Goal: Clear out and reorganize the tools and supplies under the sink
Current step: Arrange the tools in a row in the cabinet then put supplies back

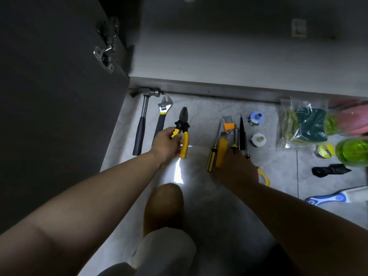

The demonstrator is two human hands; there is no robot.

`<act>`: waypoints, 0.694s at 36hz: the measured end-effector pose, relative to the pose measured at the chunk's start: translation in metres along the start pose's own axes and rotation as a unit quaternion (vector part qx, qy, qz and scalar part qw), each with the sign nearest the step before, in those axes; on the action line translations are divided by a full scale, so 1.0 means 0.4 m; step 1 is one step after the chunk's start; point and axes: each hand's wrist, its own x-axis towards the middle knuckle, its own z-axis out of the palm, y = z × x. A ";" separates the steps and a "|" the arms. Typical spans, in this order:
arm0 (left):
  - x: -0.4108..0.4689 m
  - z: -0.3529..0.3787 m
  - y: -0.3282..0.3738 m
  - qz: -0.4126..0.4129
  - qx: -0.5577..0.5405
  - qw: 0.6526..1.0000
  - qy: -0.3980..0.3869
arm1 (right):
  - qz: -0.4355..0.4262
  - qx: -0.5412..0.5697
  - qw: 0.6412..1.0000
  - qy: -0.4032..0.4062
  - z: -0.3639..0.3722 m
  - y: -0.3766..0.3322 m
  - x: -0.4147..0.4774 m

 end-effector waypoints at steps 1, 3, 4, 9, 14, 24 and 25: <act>0.002 0.001 -0.001 0.004 0.006 1.000 0.004 | 0.002 -0.013 1.000 0.005 0.001 -0.001 0.001; 0.008 0.002 -0.003 0.011 0.026 0.999 0.020 | 0.004 -0.031 0.999 0.023 0.002 -0.004 0.006; 0.011 0.000 -0.005 0.020 0.048 0.998 0.030 | 0.006 -0.036 0.999 0.032 0.002 -0.007 0.010; 0.000 -0.008 -0.014 0.112 0.293 0.947 0.064 | 0.056 0.012 0.998 0.017 -0.001 -0.016 0.021; -0.022 0.009 -0.028 0.105 0.397 0.908 0.076 | 0.097 0.065 0.993 -0.009 -0.024 -0.020 0.026; 0.030 -0.096 -0.022 0.131 0.468 0.865 0.127 | 0.016 0.095 0.995 -0.025 -0.076 -0.106 0.050; 0.033 -0.101 -0.021 0.127 0.481 0.860 0.114 | 0.013 0.092 0.995 -0.028 -0.074 -0.116 0.057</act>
